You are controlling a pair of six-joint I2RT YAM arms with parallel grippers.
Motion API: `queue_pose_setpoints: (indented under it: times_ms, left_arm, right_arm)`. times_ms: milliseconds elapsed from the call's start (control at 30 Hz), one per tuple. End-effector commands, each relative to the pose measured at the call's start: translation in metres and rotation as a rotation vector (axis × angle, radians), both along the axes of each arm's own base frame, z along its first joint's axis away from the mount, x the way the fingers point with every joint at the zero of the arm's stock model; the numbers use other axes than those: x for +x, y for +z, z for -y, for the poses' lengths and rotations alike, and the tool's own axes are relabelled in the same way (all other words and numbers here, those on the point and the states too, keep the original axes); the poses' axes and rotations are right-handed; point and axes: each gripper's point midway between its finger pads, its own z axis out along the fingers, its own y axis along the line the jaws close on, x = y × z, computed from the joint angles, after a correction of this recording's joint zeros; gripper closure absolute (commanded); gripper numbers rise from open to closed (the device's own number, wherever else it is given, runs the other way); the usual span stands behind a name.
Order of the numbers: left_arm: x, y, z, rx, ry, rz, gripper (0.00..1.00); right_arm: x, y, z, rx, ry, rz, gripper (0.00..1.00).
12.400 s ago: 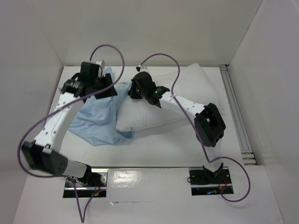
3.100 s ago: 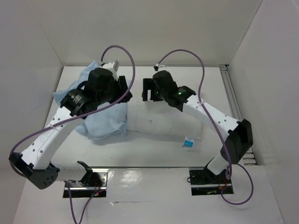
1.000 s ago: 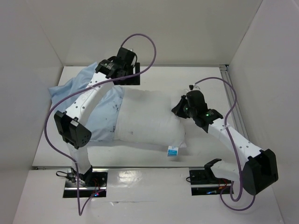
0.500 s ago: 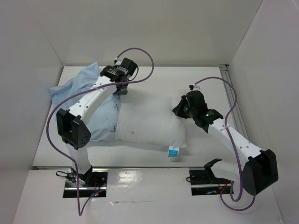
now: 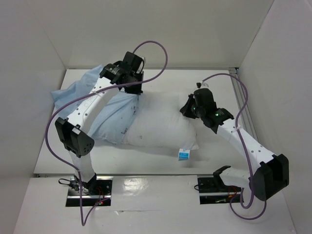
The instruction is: Put the pillow into the pillowcase
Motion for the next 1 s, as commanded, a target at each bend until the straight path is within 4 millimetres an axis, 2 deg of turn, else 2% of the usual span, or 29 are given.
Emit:
queue_pose_setpoints:
  times_ms: [0, 33, 67, 100, 167, 200, 267, 300, 367, 400, 433, 467, 533, 600, 767, 800, 833, 900, 933, 967]
  left_arm:
    - [-0.047, 0.104, 0.104, -0.405, -0.375, 0.142, 1.0]
    - [-0.057, 0.11, 0.119, -0.448, -0.403, 0.124, 1.0]
    - [-0.072, 0.12, 0.137, -0.471, -0.451, 0.132, 1.0]
    - [-0.081, 0.125, 0.145, -0.486, -0.469, 0.131, 1.0]
    - [-0.095, 0.118, 0.169, -0.521, -0.492, 0.084, 1.0]
    - [-0.094, 0.12, 0.177, -0.546, -0.496, 0.099, 1.0]
    - [-0.084, 0.106, 0.188, -0.557, -0.477, 0.081, 1.0]
    - [-0.074, 0.093, 0.197, -0.55, -0.475, 0.069, 1.0]
    - [-0.06, 0.085, 0.204, -0.514, -0.471, 0.082, 1.0]
    - [-0.053, 0.106, 0.206, -0.53, -0.465, 0.133, 1.0]
    - [-0.045, 0.084, 0.21, -0.484, -0.45, 0.093, 1.0]
    - [-0.032, 0.097, 0.205, -0.501, -0.446, 0.132, 1.0]
    - [-0.022, 0.097, 0.196, -0.499, -0.422, 0.139, 1.0]
    - [-0.009, 0.086, 0.187, -0.474, -0.394, 0.138, 1.0]
    - [0.001, 0.083, 0.171, -0.434, -0.357, 0.16, 1.0]
    - [0.005, 0.076, 0.171, -0.418, -0.355, 0.157, 1.0]
    - [0.005, 0.082, 0.172, -0.425, -0.357, 0.17, 1.0]
    - [0.003, 0.076, 0.167, -0.4, -0.352, 0.153, 1.0]
    - [0.003, 0.08, 0.161, -0.38, -0.34, 0.171, 0.68]
    - [-0.001, 0.077, 0.155, -0.356, -0.335, 0.16, 0.47]
  right_arm:
    - [0.017, 0.106, -0.037, 0.118, 0.095, 0.246, 1.0]
    - [0.017, 0.118, -0.038, 0.114, 0.099, 0.272, 1.0]
    - [0.012, 0.147, -0.04, 0.132, 0.111, 0.331, 1.0]
    - [0.011, 0.158, -0.037, 0.138, 0.098, 0.357, 1.0]
    - [0.005, 0.173, -0.035, 0.16, 0.084, 0.395, 1.0]
    - [0.005, 0.149, -0.033, 0.14, 0.073, 0.349, 1.0]
    - [0.003, 0.124, -0.035, 0.147, 0.058, 0.304, 1.0]
    - [0.0, 0.089, -0.034, 0.123, 0.054, 0.243, 1.0]
    - [-0.003, 0.054, -0.033, 0.111, 0.042, 0.176, 1.0]
    - [-0.002, 0.043, -0.03, 0.103, 0.021, 0.166, 1.0]
    - [-0.007, 0.02, -0.025, 0.084, 0.004, 0.121, 1.0]
    - [-0.008, 0.013, -0.023, 0.079, -0.009, 0.107, 1.0]
    - [-0.01, 0.005, -0.022, 0.081, -0.009, 0.109, 1.0]
    - [-0.011, 0.003, -0.019, 0.077, -0.023, 0.1, 1.0]
    - [-0.017, 0.006, -0.017, 0.114, -0.043, 0.098, 1.0]
    - [-0.016, 0.01, -0.014, 0.121, -0.066, 0.109, 1.0]
    - [-0.015, 0.014, -0.01, 0.127, -0.076, 0.12, 1.0]
    - [-0.01, 0.014, -0.002, 0.1, -0.106, 0.135, 1.0]
    - [-0.008, 0.014, 0.002, 0.086, -0.108, 0.141, 1.0]
    - [-0.006, 0.018, 0.004, 0.085, -0.119, 0.152, 1.0]
